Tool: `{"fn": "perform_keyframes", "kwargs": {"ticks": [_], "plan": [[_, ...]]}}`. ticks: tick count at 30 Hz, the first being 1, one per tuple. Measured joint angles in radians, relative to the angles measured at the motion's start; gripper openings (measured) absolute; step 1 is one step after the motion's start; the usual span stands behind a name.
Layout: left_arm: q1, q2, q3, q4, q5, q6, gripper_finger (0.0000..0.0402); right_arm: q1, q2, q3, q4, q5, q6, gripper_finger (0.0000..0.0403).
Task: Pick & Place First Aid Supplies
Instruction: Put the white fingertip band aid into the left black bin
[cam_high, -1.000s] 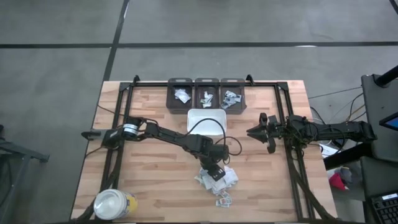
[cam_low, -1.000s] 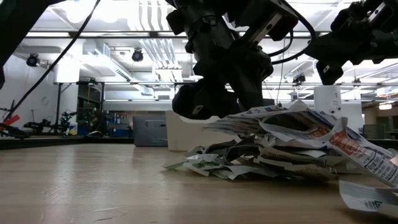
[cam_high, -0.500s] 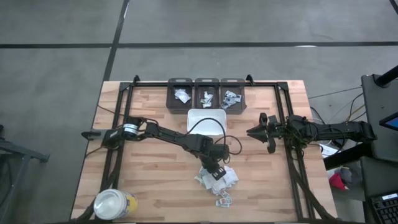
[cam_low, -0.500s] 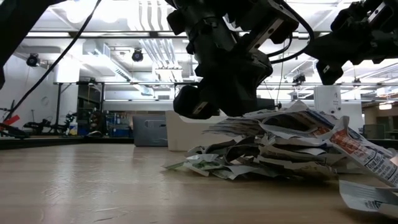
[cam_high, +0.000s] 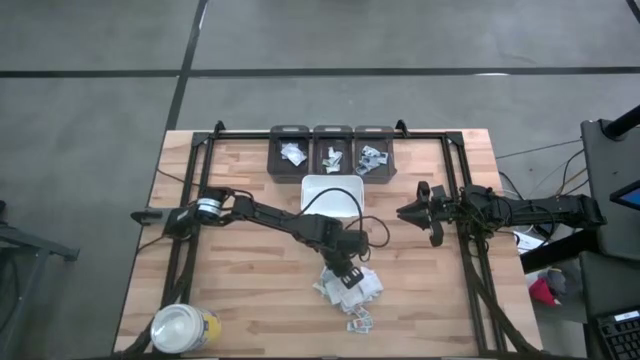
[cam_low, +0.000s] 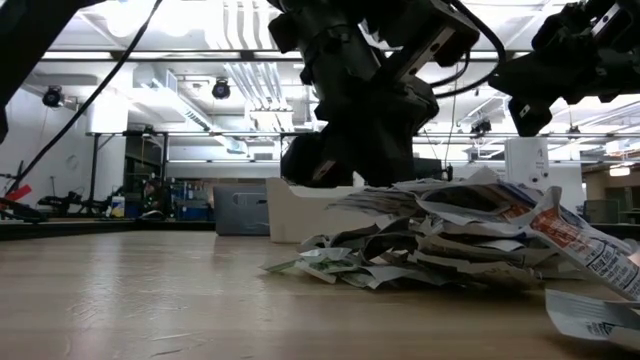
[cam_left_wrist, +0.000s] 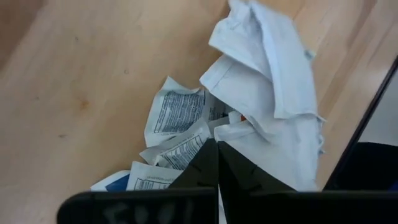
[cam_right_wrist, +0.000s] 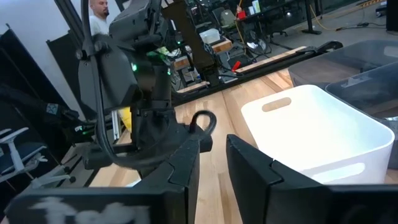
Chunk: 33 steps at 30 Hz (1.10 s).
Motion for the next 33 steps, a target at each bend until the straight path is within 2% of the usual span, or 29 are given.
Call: {"fn": "perform_keyframes", "kwargs": {"ticks": [7,22,33], "plan": [[0.012,-0.057,0.001,-0.035,-0.053,0.024,0.0000,0.000,0.000,0.000,0.000,0.000,0.000,0.0087],[0.012,-0.098,0.007,-0.080,-0.055,0.059,0.0000,0.000,0.000,0.000,0.000,0.000,0.000,0.0065],[0.012,-0.145,0.007,-0.086,-0.072,0.078,0.0000,0.000,0.000,0.000,0.000,0.000,0.000,0.0080]]}}
